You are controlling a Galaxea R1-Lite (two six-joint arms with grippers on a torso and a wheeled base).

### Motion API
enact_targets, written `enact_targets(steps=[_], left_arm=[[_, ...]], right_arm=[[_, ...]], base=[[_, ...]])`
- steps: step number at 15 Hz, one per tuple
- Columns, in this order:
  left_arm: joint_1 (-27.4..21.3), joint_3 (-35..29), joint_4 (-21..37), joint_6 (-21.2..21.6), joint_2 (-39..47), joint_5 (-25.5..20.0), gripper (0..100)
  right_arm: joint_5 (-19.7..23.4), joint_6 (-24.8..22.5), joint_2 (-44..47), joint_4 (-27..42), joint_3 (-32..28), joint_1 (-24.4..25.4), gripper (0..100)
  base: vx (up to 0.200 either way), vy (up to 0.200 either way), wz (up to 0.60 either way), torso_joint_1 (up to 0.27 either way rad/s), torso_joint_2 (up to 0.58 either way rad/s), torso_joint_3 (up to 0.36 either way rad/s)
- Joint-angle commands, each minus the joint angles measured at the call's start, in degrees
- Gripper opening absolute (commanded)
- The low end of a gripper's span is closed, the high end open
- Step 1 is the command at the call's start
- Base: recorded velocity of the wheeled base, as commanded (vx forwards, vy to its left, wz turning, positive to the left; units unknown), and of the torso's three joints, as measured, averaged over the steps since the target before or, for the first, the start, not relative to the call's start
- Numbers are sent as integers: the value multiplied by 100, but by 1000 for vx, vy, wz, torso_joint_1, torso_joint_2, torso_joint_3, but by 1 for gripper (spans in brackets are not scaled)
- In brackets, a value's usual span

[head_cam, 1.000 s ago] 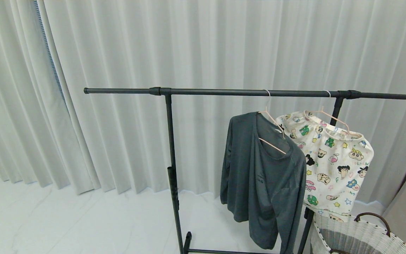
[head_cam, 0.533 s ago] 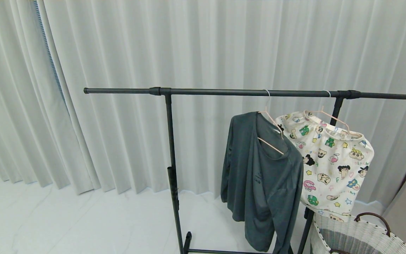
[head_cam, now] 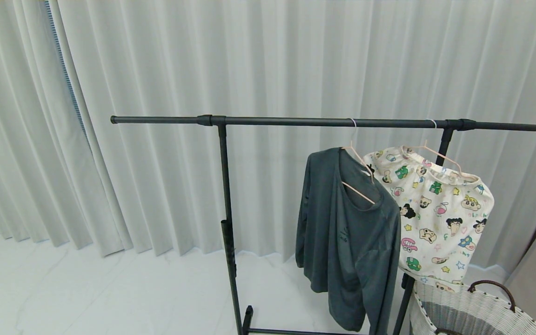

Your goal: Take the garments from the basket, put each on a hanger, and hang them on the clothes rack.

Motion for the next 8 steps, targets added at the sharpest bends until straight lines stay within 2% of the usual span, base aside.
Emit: enact_targets(steps=[1, 8], left_arm=[[4, 0, -1, -1, -7, 1, 100], [4, 0, -1, -1, -7, 1, 100]], right_arm=[[1, -1, 7, 0, 1, 0, 100], [1, -1, 7, 0, 1, 0, 100]], base=[[0, 0, 0, 0, 0, 0], [0, 0, 0, 0, 0, 0]])
